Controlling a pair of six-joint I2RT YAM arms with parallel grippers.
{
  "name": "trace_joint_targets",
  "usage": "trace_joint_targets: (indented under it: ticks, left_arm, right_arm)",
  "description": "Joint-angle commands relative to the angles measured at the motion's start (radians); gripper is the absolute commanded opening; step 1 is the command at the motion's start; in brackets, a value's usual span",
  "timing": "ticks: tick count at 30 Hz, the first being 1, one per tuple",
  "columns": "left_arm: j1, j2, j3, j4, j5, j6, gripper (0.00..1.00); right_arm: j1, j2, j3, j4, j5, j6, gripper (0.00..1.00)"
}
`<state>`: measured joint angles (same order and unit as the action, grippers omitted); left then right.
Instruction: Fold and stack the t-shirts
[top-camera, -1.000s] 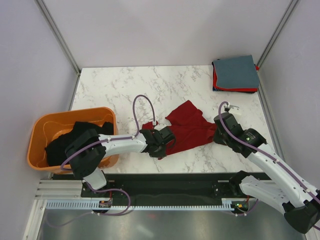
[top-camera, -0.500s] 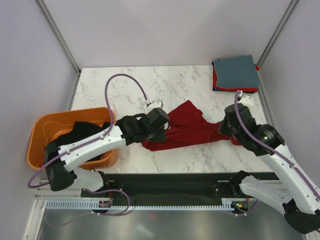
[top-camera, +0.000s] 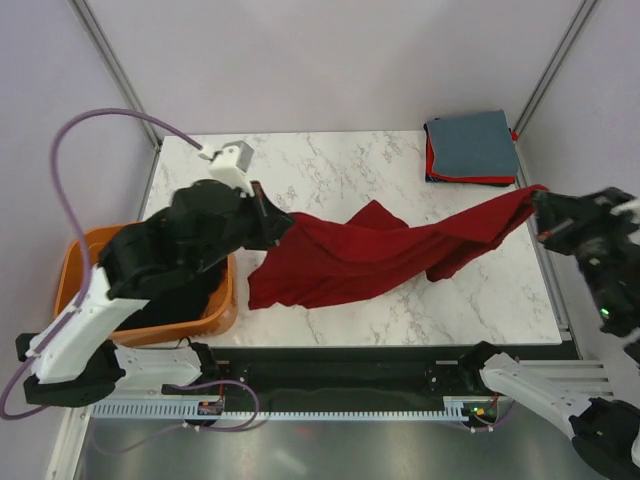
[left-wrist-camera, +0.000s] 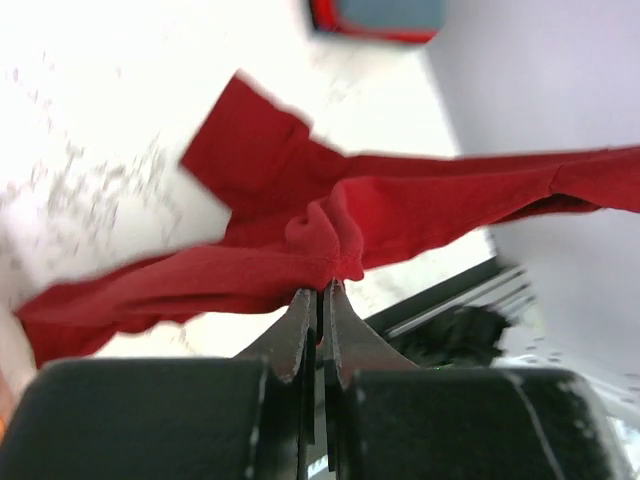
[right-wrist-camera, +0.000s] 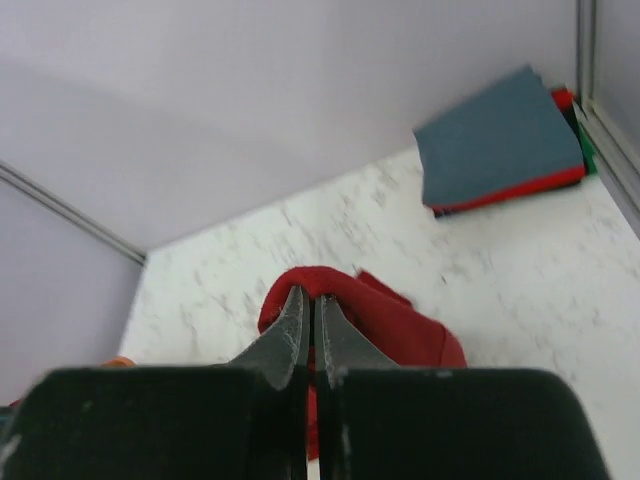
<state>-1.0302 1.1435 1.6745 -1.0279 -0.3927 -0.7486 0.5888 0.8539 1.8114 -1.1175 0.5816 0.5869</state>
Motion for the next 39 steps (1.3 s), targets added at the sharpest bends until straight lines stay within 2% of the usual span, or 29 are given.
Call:
trace_joint_targets:
  ticks: [1, 6, 10, 14, 19, 21, 24, 26, 28, 29, 31, 33, 34, 35, 36, 37, 38, 39]
  left_arm:
    - [-0.007, -0.088, 0.144, 0.029, -0.029, 0.146, 0.02]
    - [-0.007, -0.255, 0.184, 0.296, 0.123, 0.290, 0.02]
    - [-0.007, -0.298, 0.254, 0.327, 0.176, 0.342, 0.02]
    - [-0.007, -0.340, 0.254, 0.367, 0.224, 0.364, 0.02]
    - [-0.007, -0.332, 0.203, 0.384, 0.180, 0.373, 0.02]
    - [-0.005, -0.300, 0.176, 0.387, 0.117, 0.371, 0.02]
    - [-0.007, -0.249, 0.122, 0.388, -0.070, 0.345, 0.02]
    - [-0.005, -0.220, 0.085, 0.411, -0.240, 0.348, 0.02]
    - [-0.005, -0.170, 0.016, 0.457, -0.348, 0.383, 0.02]
    - [0.008, -0.153, -0.011, 0.532, -0.413, 0.444, 0.02]
    - [0.062, -0.084, -0.081, 0.572, -0.407, 0.480, 0.02]
    - [0.246, -0.027, -0.120, 0.572, -0.232, 0.425, 0.02]
    - [0.315, 0.023, -0.137, 0.574, -0.157, 0.390, 0.02]
    - [0.431, 0.062, -0.154, 0.583, -0.056, 0.338, 0.02]
    - [0.484, 0.099, -0.179, 0.597, -0.019, 0.316, 0.02]
    - [0.531, 0.198, -0.182, 0.603, 0.014, 0.298, 0.02]
    - [0.615, 0.256, -0.179, 0.606, 0.078, 0.269, 0.02]
    - [0.649, 0.319, -0.139, 0.603, 0.109, 0.258, 0.02]
  right_arm:
    - [-0.003, -0.096, 0.101, 0.207, -0.029, -0.192, 0.00]
    - [-0.006, -0.196, 0.134, 0.473, -0.166, -0.353, 0.00]
    - [-0.003, -0.216, 0.212, 0.548, -0.253, -0.433, 0.00]
    - [-0.001, -0.211, 0.293, 0.552, -0.287, -0.481, 0.00]
    - [0.003, -0.184, 0.313, 0.556, -0.230, -0.548, 0.00]
    - [0.016, -0.153, 0.315, 0.556, -0.209, -0.579, 0.00]
    - [0.043, -0.067, 0.293, 0.535, -0.088, -0.642, 0.00]
    - [0.098, 0.014, 0.258, 0.522, 0.088, -0.660, 0.00]
    - [0.153, 0.116, 0.197, 0.522, 0.264, -0.670, 0.00]
    - [0.210, 0.152, 0.151, 0.528, 0.425, -0.680, 0.00]
    - [0.224, 0.259, 0.089, 0.622, 0.510, -0.773, 0.00]
    - [0.194, 0.372, 0.016, 0.730, 0.523, -0.837, 0.00]
    - [0.087, 0.414, 0.006, 0.732, 0.482, -0.811, 0.00]
    - [0.028, 0.460, -0.001, 0.731, 0.428, -0.785, 0.00]
    - [-0.025, 0.553, -0.006, 0.737, 0.326, -0.762, 0.00]
    - [-0.134, 0.615, -0.004, 0.743, 0.278, -0.703, 0.00]
    - [-0.180, 0.681, 0.027, 0.742, 0.215, -0.684, 0.00]
    - [-0.214, 0.833, 0.058, 0.739, 0.169, -0.668, 0.00]
